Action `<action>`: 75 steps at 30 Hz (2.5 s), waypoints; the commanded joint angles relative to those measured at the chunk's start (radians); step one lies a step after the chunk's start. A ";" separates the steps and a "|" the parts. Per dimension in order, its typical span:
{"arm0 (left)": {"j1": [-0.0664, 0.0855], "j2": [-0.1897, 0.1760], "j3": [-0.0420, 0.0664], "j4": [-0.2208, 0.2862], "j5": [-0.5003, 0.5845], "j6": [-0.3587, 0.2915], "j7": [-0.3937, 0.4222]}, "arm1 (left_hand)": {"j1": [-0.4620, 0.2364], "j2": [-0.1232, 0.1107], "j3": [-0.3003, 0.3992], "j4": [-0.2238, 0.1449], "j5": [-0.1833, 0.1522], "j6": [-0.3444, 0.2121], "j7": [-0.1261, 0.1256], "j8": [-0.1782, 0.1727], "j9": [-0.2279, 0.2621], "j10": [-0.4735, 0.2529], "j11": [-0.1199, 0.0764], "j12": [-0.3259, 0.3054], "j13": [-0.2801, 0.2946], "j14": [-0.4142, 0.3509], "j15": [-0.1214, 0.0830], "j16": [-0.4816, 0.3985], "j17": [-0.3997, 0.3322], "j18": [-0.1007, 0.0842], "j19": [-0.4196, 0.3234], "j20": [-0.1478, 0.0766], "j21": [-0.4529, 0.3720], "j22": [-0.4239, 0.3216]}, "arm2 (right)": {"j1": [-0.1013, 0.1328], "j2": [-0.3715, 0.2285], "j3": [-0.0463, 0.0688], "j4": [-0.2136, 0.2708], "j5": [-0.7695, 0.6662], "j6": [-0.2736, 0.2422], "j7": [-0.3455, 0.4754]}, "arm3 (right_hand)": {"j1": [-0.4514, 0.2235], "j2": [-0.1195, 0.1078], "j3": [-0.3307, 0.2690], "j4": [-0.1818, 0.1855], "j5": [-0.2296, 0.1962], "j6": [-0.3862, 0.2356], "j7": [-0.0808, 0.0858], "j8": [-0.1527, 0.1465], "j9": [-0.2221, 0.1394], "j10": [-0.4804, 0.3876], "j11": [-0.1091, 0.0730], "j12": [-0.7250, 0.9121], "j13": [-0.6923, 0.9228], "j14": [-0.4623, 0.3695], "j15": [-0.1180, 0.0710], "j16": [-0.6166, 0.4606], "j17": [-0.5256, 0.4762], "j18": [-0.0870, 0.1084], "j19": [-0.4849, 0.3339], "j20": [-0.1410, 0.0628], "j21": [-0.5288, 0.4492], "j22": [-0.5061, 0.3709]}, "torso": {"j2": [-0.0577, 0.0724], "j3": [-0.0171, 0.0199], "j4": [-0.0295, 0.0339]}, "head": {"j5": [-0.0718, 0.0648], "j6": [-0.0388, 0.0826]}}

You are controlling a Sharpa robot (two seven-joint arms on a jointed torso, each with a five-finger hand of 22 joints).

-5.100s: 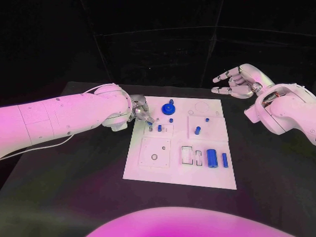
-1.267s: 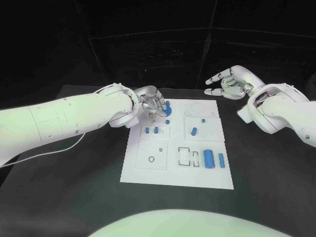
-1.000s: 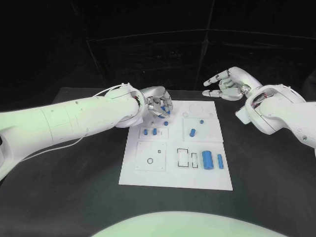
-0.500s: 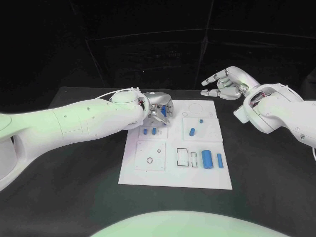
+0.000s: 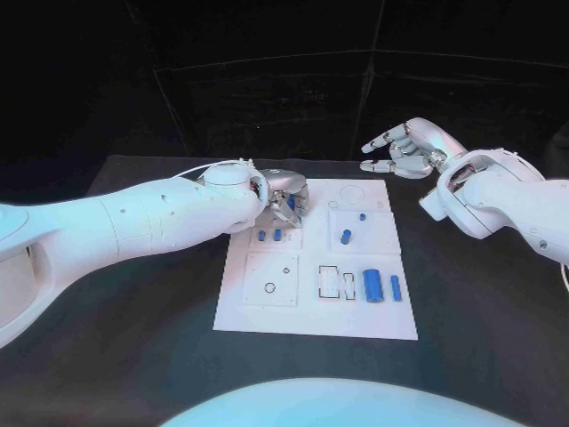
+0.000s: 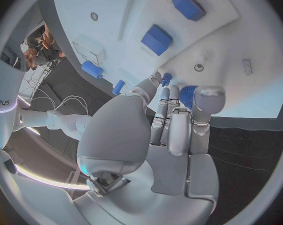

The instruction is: Assemble the parts on the task board

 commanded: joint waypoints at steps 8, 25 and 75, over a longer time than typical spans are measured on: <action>-0.005 0.014 0.001 -0.021 -0.017 0.034 -0.009 | 0.013 0.030 0.056 -0.014 -0.003 0.034 -0.004 -0.020 -0.001 0.041 -0.003 -0.028 -0.024 0.022 -0.007 0.008 0.001 -0.017 0.007 -0.003 0.022 0.025 | 0.002 0.003 0.001 0.000 0.002 0.006 0.009 | 0.000 0.008 -0.002 -0.003 0.005 0.005 0.000 0.001 0.000 -0.007 -0.002 0.000 0.052 0.070 -0.003 -0.004 0.111 0.002 -0.004 -0.002 -0.007 0.000 | 0.000 0.0001 -0.0005 | -0.002 0.001; -0.009 0.005 0.001 -0.008 -0.018 -0.001 0.000 | 0.011 0.035 0.149 -0.046 -0.005 0.103 -0.011 -0.045 0.005 0.145 -0.019 -0.079 -0.034 0.029 -0.020 0.019 0.005 -0.027 0.016 -0.015 0.082 0.095 | 0.002 0.005 0.001 -0.002 0.002 0.005 0.011 | 0.001 0.009 -0.001 -0.004 0.008 0.005 0.000 0.001 0.000 -0.007 -0.002 0.000 0.052 0.071 -0.003 -0.004 0.111 0.002 -0.004 -0.002 -0.006 0.001 | -0.001 -0.0006 0.0014 | -0.001 0.002; -0.011 -0.164 0.071 0.090 0.110 0.072 -0.056 | -0.026 0.004 0.184 -0.061 -0.005 0.127 -0.008 -0.081 0.006 0.183 -0.018 -0.138 -0.032 0.027 -0.019 0.014 -0.018 -0.031 0.017 -0.014 0.107 0.129 | 0.001 0.003 0.000 -0.009 0.001 0.008 0.009 | 0.003 0.009 -0.002 -0.004 0.011 0.006 0.000 0.001 0.000 -0.007 -0.002 0.000 0.052 0.070 -0.003 -0.005 0.110 0.002 -0.004 -0.002 -0.007 0.000 | -0.001 0.0010 -0.0007 | 0.013 0.007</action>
